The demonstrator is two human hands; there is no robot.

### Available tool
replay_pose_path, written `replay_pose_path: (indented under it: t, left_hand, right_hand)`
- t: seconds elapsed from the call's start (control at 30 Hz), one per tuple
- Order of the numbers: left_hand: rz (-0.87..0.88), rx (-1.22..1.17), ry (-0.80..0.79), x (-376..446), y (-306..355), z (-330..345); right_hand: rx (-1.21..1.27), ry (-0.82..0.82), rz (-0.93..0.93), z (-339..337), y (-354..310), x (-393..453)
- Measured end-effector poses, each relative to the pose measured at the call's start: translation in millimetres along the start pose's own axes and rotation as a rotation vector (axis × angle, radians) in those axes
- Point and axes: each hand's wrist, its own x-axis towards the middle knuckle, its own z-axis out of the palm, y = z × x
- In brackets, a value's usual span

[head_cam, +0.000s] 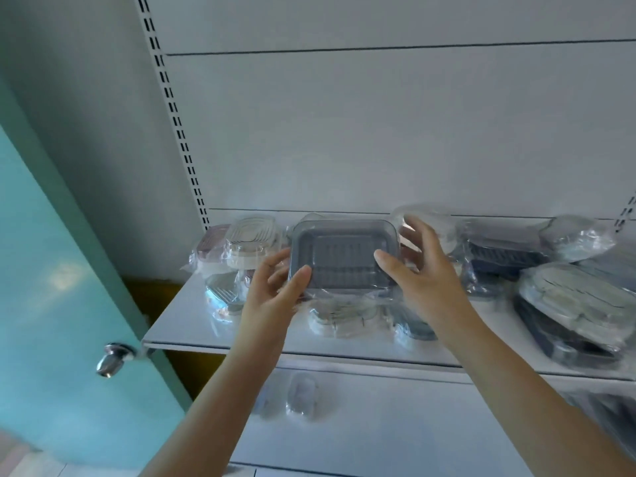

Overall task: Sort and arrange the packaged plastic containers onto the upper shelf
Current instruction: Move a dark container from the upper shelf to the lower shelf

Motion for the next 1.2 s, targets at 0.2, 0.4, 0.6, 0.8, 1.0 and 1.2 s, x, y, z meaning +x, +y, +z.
replay_pose_path:
  t: [0.2,0.4,0.6,0.8,1.0,1.2]
  left_hand:
    - [0.031,0.117,-0.018,-28.7,29.7,-79.0]
    - [-0.133,0.222,0.006,-72.1,14.4,-165.8]
    - [-0.42,0.269,0.023,-100.5,-59.4,-215.2]
    - [-0.734,0.499,0.107,-96.4,-180.0,-234.6]
    - [-0.704,0.967,-0.155,-69.9,-292.9,-209.8]
    - [-0.626,1.257,-0.417,-50.6,-389.5,-184.2]
  right_hand:
    - [0.225,-0.468,0.227,42.7,-20.6,-13.6]
    - [0.03,-0.917,0.289,101.8,-3.7,-51.7]
    - [-0.008,-1.013,0.466,149.9,59.8,-92.9]
    - [0.033,-0.645,0.853,158.0,188.1,-120.3]
    - [0.097,-0.233,1.05,143.5,326.0,-115.4]
    - [-0.03,-0.085,1.055,132.9,429.7,-95.7]
